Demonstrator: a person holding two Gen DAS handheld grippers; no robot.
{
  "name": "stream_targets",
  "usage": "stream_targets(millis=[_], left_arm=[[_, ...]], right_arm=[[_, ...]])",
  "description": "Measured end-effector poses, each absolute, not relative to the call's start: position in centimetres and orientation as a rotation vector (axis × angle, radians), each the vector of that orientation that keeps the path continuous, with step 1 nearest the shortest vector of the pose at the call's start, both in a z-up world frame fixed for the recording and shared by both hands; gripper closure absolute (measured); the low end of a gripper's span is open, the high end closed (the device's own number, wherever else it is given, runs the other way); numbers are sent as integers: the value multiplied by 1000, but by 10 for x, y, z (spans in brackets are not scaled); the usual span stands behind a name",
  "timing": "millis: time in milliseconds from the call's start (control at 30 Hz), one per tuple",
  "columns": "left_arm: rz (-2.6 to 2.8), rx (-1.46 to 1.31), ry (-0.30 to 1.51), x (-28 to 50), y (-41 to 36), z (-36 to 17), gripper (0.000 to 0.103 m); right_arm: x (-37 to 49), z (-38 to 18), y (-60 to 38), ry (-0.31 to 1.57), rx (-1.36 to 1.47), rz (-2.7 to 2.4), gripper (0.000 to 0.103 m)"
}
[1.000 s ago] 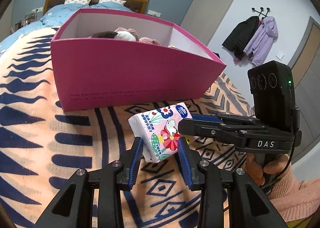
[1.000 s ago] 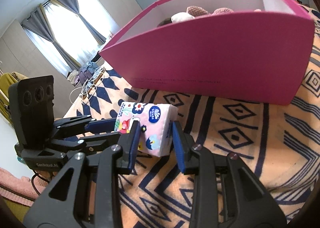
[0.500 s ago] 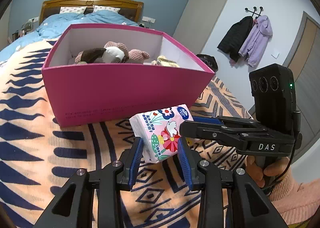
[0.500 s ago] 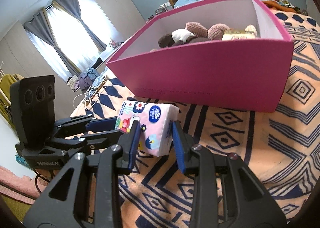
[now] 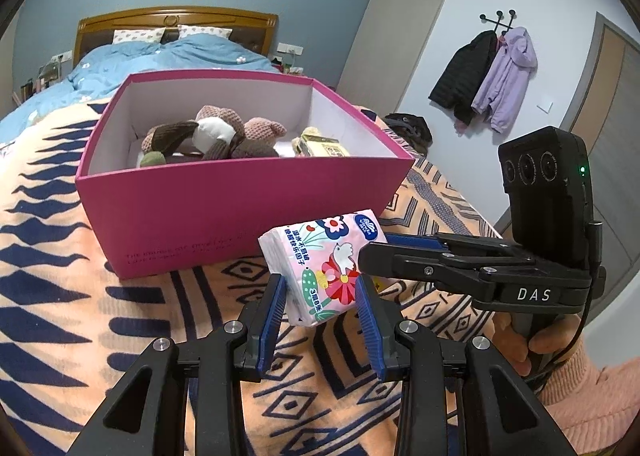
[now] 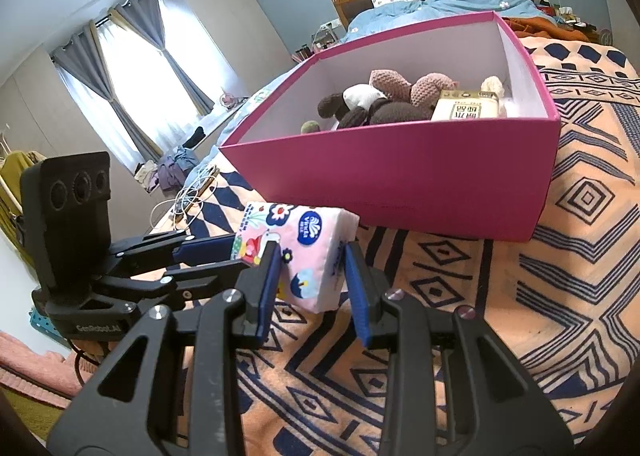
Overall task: Organize objects
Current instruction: 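Lift the pink tissue pack with the right gripper and carry it over the box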
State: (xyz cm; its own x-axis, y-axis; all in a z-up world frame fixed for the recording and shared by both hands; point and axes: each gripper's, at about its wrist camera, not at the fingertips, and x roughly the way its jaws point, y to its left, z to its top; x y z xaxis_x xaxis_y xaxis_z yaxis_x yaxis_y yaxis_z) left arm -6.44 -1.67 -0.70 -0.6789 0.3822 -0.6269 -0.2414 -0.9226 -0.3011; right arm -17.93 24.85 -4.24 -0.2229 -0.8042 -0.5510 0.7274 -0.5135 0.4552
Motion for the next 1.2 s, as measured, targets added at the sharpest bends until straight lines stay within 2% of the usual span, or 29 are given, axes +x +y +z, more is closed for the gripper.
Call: stream_targets(millis=[1200], left_arm=[[2614,-919,-237,-70,-7,20,67]], right_arm=[[-177,-16,260,-132,846,-1938,67]])
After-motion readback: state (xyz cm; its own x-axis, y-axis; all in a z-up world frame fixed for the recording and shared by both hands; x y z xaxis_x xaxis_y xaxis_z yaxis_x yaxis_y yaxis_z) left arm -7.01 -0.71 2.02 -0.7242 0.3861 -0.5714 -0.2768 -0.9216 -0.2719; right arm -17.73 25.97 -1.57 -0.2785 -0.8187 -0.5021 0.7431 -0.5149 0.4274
